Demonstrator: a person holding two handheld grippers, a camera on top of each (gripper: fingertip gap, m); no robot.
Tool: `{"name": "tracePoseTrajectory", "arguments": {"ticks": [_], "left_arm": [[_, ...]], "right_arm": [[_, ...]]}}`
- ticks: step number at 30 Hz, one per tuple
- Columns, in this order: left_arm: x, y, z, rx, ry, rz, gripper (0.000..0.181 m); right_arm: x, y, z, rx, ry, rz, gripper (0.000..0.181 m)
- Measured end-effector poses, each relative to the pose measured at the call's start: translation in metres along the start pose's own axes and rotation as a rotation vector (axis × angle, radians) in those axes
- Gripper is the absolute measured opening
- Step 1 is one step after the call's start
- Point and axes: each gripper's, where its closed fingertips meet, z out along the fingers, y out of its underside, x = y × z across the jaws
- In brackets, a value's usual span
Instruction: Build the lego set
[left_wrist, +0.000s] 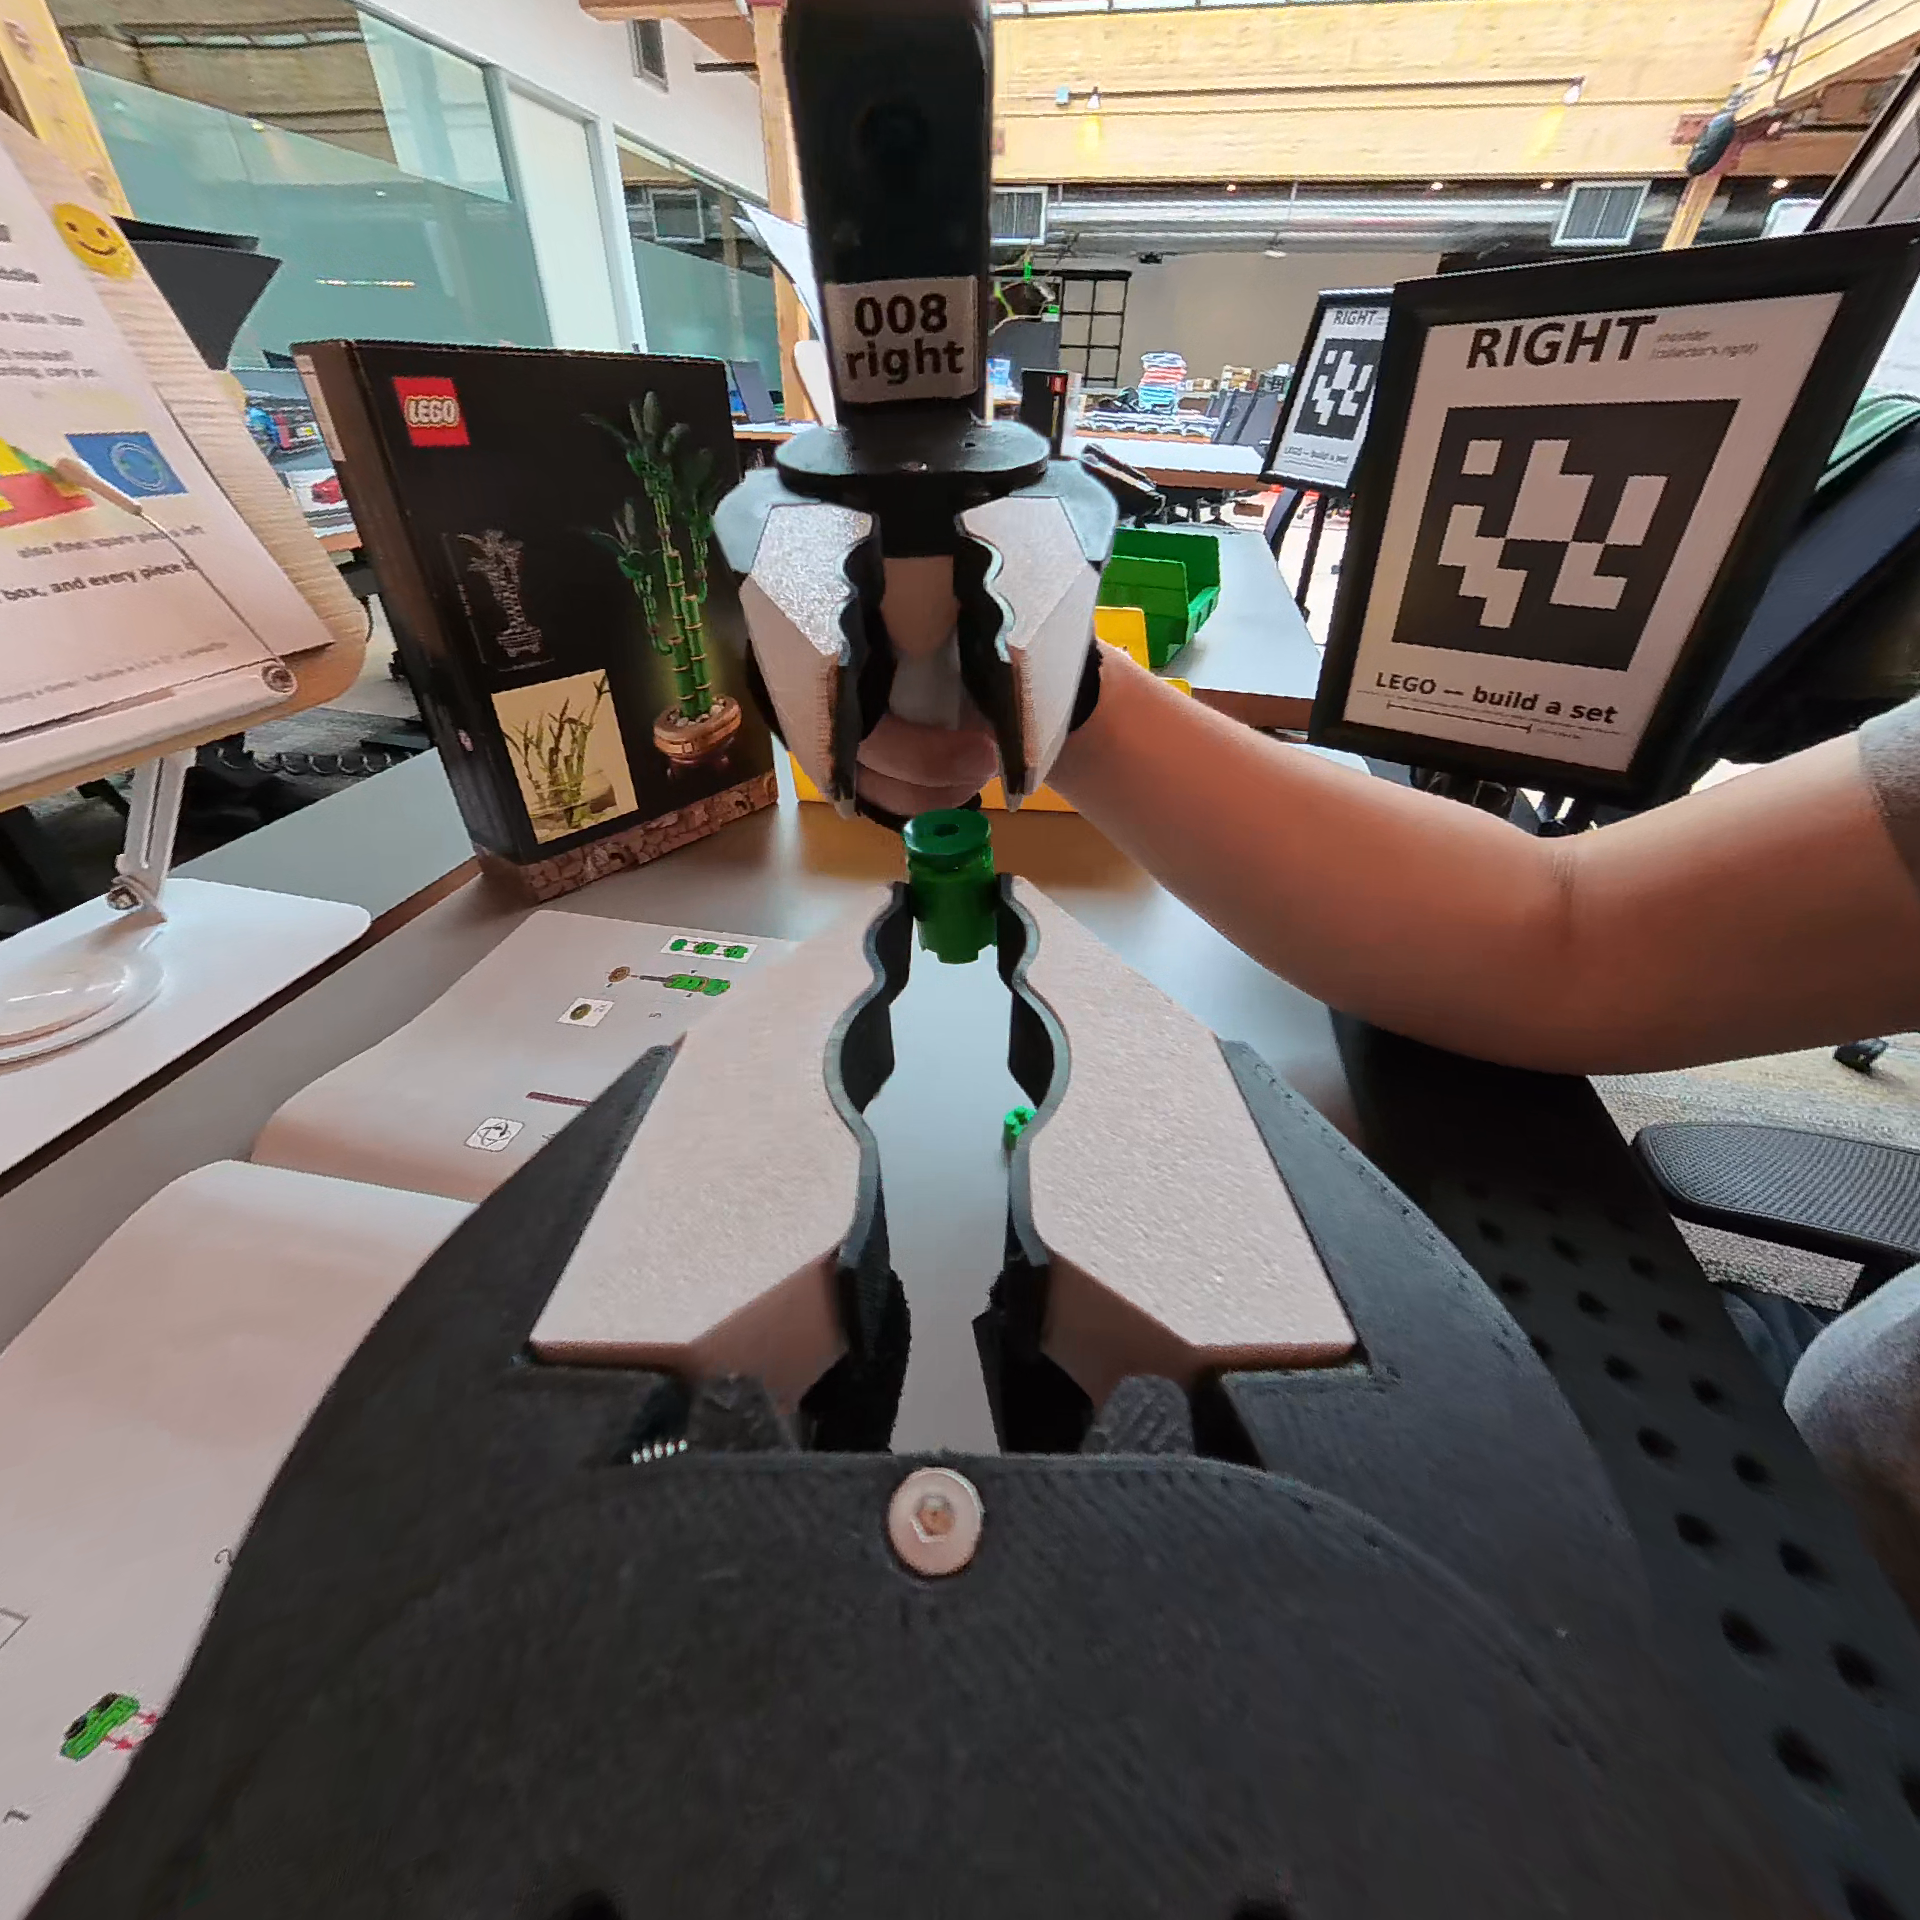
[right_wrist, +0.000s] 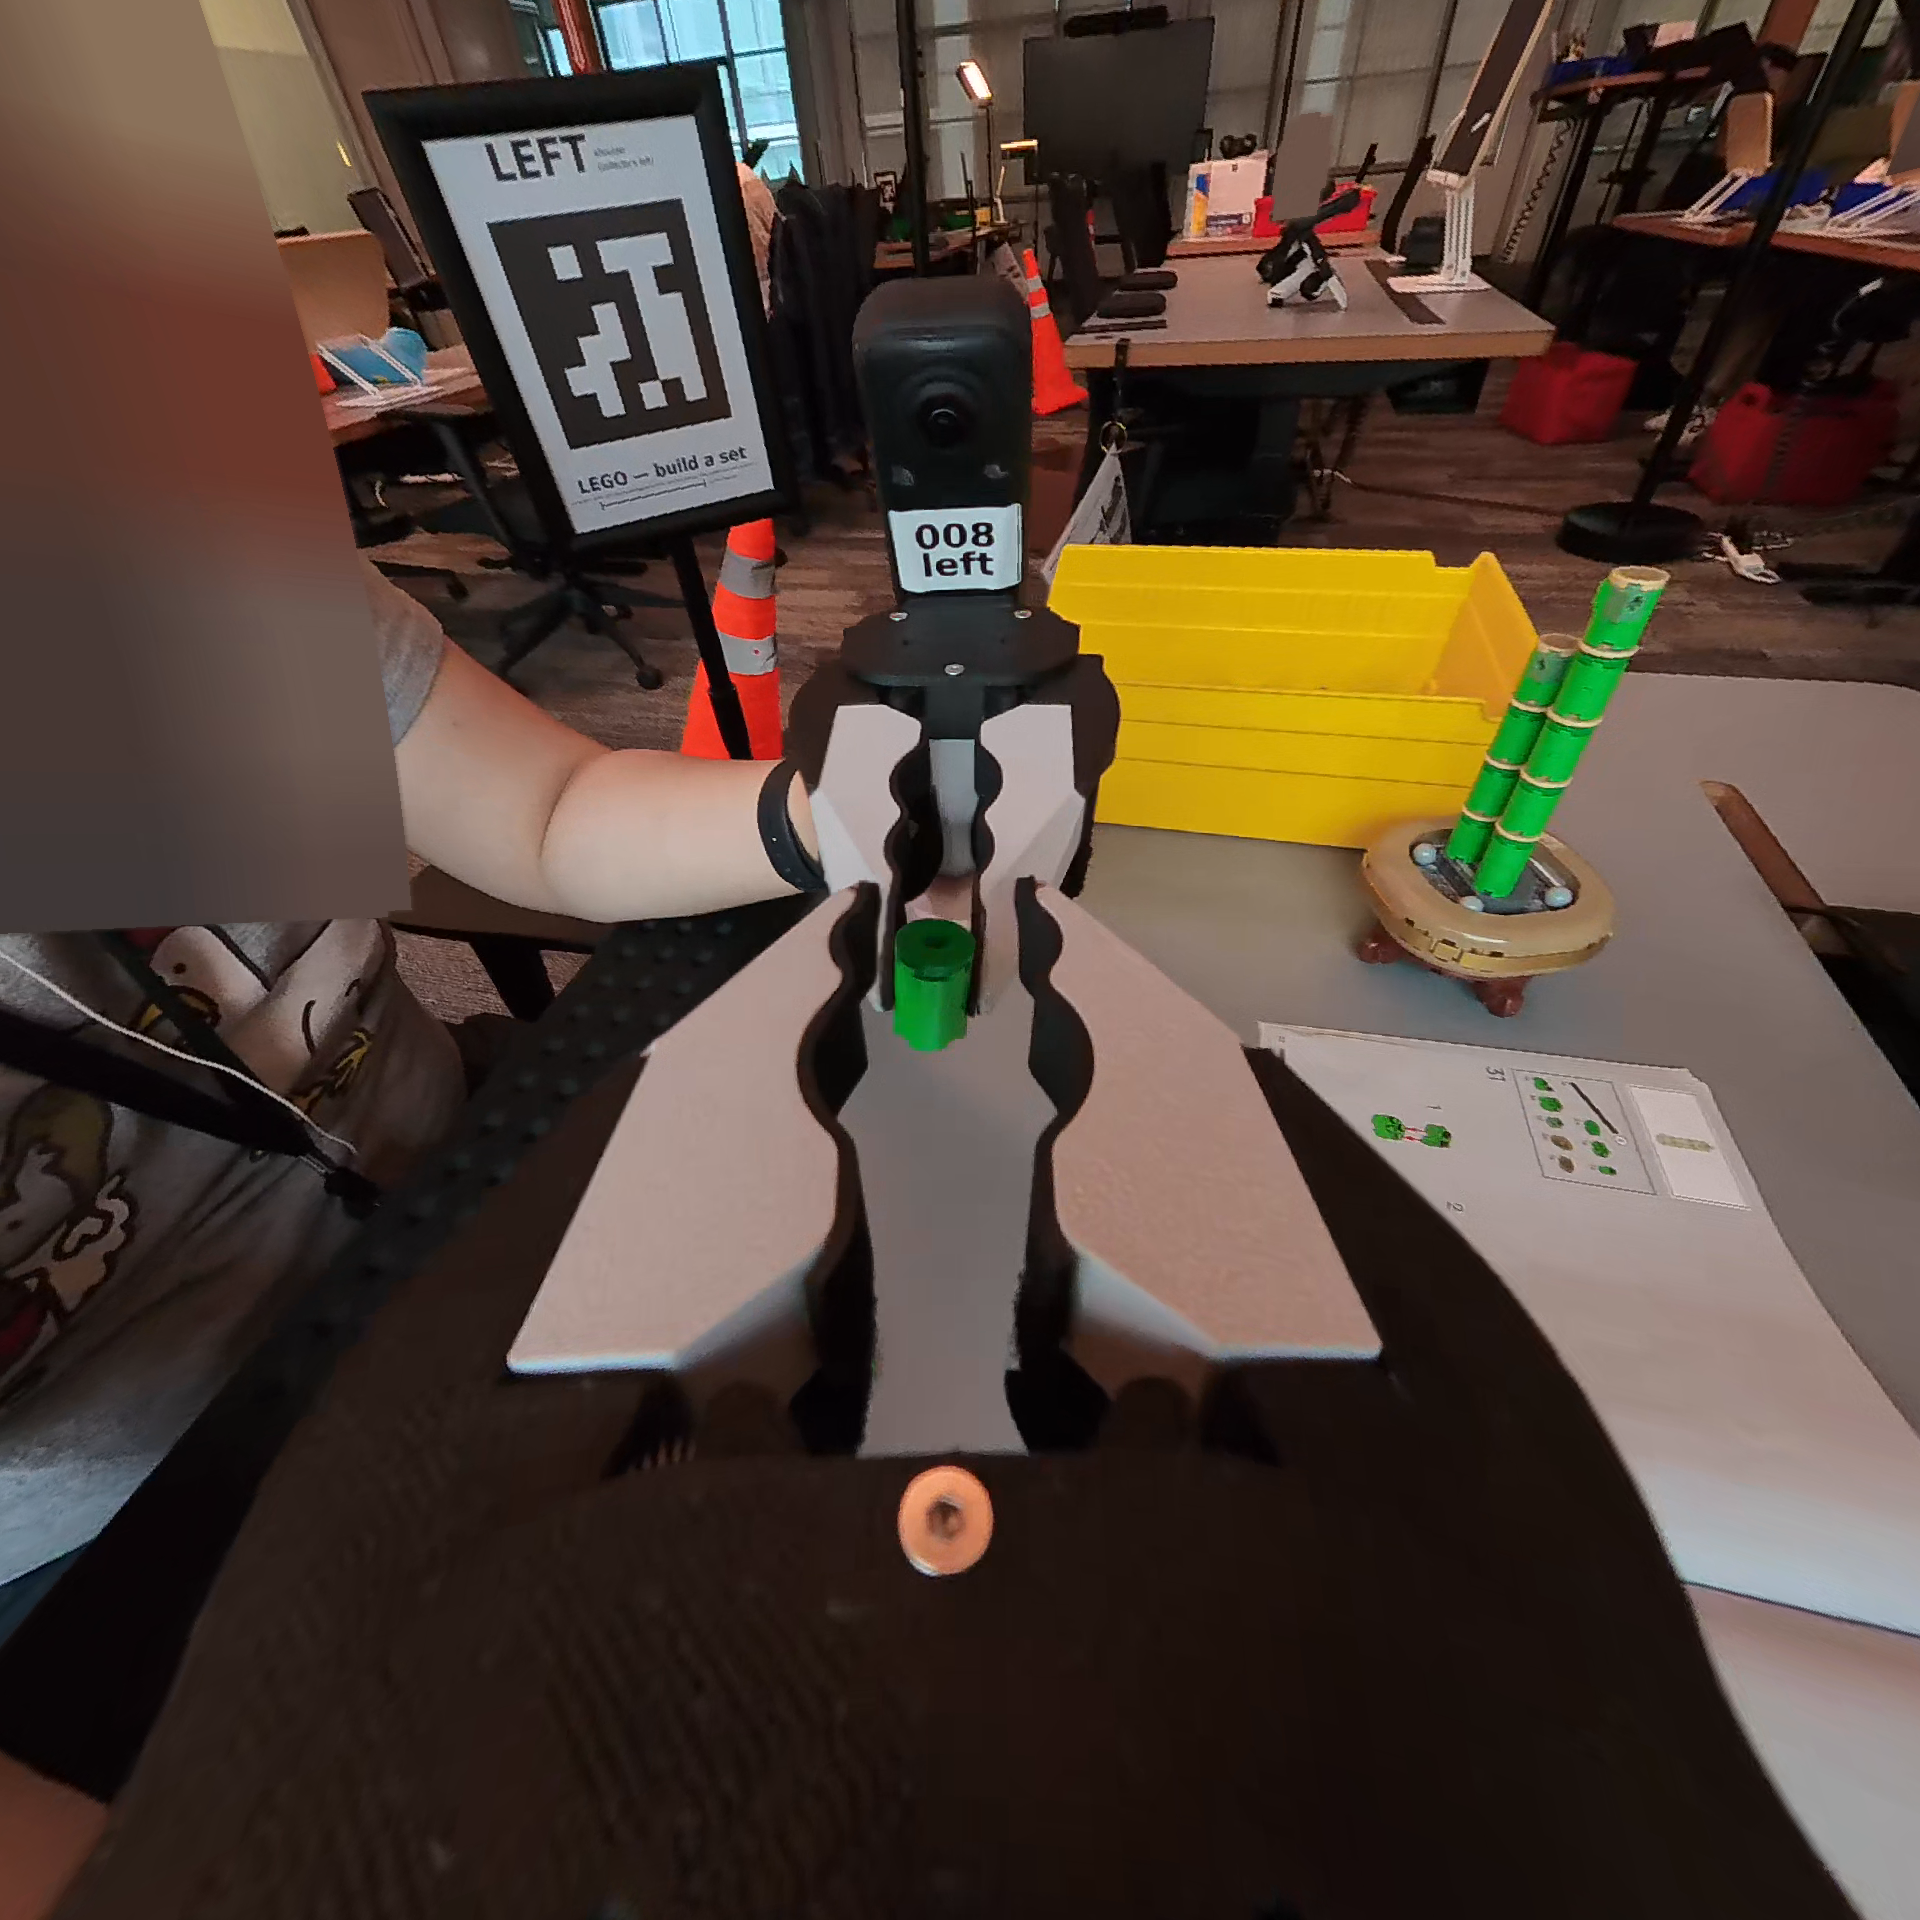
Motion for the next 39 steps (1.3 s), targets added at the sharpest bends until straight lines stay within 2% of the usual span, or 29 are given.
{"name": "tracePoseTrajectory", "arguments": {"ticks": [3, 4, 8, 10, 14, 17, 21, 25, 29, 32, 35, 37, 39], "left_arm": [[0.003, -0.001, 0.000, 0.001, 0.020, 0.001, 0.014], [0.005, -0.001, 0.000, 0.005, 0.031, -0.004, 0.014], [0.003, -0.004, -0.004, 0.016, 0.033, -0.024, 0.014], [-0.001, -0.004, -0.007, 0.009, 0.019, -0.038, 0.014], [-0.008, -0.011, -0.023, 0.045, 0.050, -0.136, 0.014], [-0.016, -0.019, -0.037, 0.090, 0.060, -0.195, 0.014], [-0.019, -0.021, -0.050, 0.079, 0.041, -0.171, 0.014], [-0.022, -0.018, -0.056, 0.040, 0.002, -0.128, 0.014], [-0.032, -0.004, -0.067, -0.063, -0.070, -0.055, 0.014], [-0.034, -0.012, -0.080, -0.020, -0.086, -0.060, 0.014], [-0.039, -0.021, -0.088, 0.036, -0.107, -0.063, 0.014], [-0.042, -0.019, -0.089, 0.036, -0.122, -0.067, 0.014], [-0.045, -0.017, -0.088, 0.028, -0.131, -0.071, 0.014]], "right_arm": [[-0.016, -0.011, -0.003, 0.049, -0.081, -0.028, 0.024], [-0.016, -0.012, -0.003, 0.045, -0.052, -0.086, 0.025], [0.000, -0.008, -0.006, -0.112, 0.232, -0.399, 0.036], [-0.002, -0.016, -0.007, -0.149, 0.297, -0.489, 0.043], [0.005, -0.009, -0.004, -0.346, 0.434, -0.635, 0.065], [0.008, 0.002, 0.010, -0.465, 0.460, -0.725, 0.066], [0.017, -0.005, 0.027, -0.448, 0.541, -0.870, 0.066], [0.014, -0.009, 0.040, -0.441, 0.545, -0.940, 0.069], [0.019, -0.001, 0.036, -0.451, 0.531, -0.884, 0.067], [0.026, 0.018, 0.029, -0.456, 0.473, -0.731, 0.063], [0.036, 0.063, 0.022, -0.549, 0.381, -0.509, 0.058], [0.037, 0.101, 0.016, -0.621, 0.300, -0.329, 0.044], [0.039, 0.130, 0.013, -0.659, 0.254, -0.205, 0.038]]}}
